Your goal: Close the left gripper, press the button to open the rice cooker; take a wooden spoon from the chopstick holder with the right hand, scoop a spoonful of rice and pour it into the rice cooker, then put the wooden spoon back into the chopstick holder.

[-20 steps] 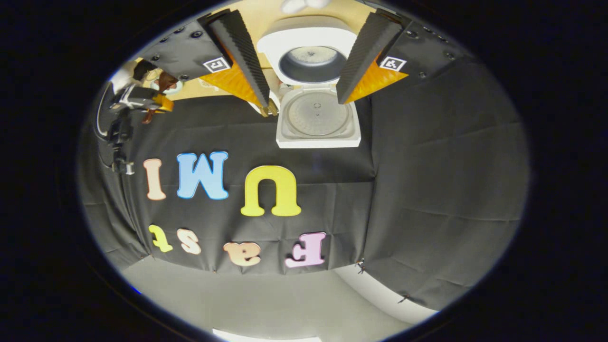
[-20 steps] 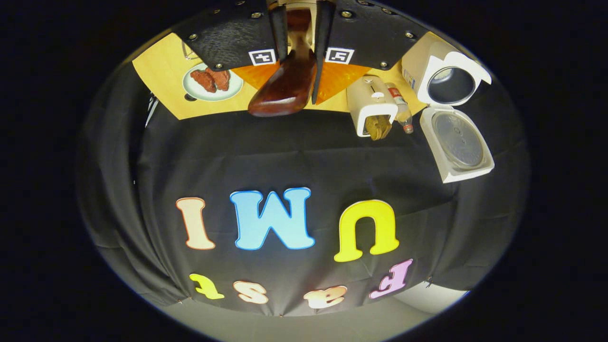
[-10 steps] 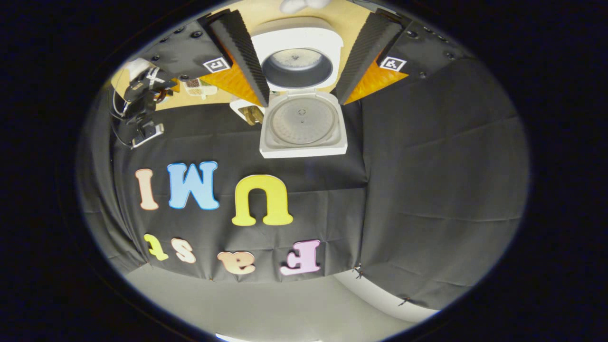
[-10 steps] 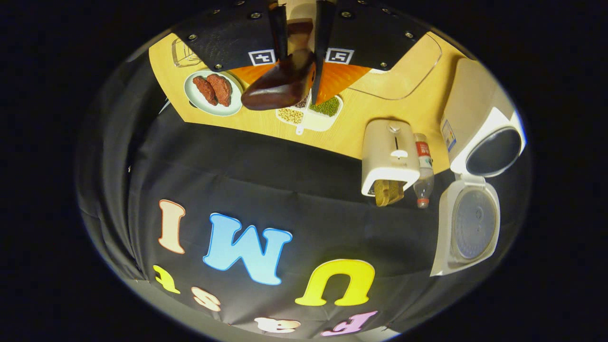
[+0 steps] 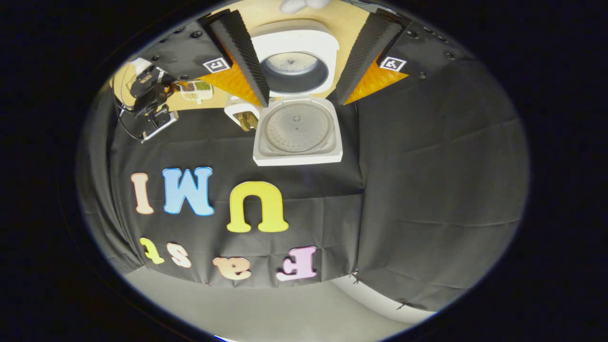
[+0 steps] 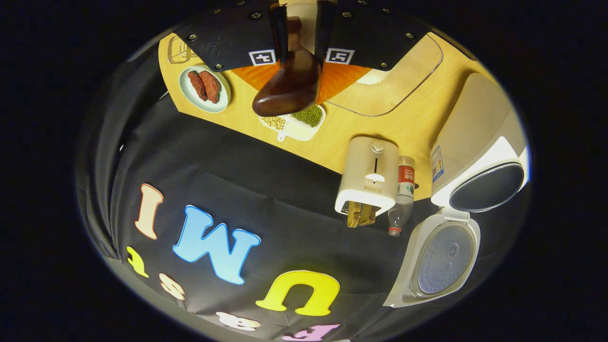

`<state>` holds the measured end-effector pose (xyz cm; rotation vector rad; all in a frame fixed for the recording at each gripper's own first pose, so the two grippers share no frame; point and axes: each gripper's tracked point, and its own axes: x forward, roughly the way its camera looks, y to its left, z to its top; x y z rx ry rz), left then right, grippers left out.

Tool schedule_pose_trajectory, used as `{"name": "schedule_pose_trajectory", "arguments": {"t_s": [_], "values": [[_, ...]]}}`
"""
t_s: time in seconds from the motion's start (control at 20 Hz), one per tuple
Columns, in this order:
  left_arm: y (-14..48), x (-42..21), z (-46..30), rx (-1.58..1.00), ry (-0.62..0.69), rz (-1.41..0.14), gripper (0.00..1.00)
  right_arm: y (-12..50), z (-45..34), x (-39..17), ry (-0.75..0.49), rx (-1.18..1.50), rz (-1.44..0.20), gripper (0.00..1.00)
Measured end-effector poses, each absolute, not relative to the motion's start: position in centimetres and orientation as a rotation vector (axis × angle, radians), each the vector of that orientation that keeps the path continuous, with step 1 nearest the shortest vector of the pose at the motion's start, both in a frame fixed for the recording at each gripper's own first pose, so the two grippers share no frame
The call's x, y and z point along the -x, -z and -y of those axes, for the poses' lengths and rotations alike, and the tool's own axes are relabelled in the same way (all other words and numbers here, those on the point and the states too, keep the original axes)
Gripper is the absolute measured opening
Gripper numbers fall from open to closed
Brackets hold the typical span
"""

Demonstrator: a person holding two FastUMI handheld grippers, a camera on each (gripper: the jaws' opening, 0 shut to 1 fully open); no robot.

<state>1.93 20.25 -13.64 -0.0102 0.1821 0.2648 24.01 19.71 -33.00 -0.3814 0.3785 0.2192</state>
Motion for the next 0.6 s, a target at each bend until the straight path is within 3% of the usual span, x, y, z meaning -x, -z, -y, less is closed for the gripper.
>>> {"name": "schedule_pose_trajectory", "arguments": {"t_s": [0.3, 0.6], "values": [[13.7, -1.6, -20.7, 0.006, -0.277, -0.185, 0.96, 34.0, -21.4, -23.3, -0.251, 0.254, -0.436, 0.24], [13.7, -1.5, -21.1, 0.005, -0.282, -0.186, 0.96, 33.6, -20.9, -23.3, -0.248, -0.058, -0.500, 0.24]]}}
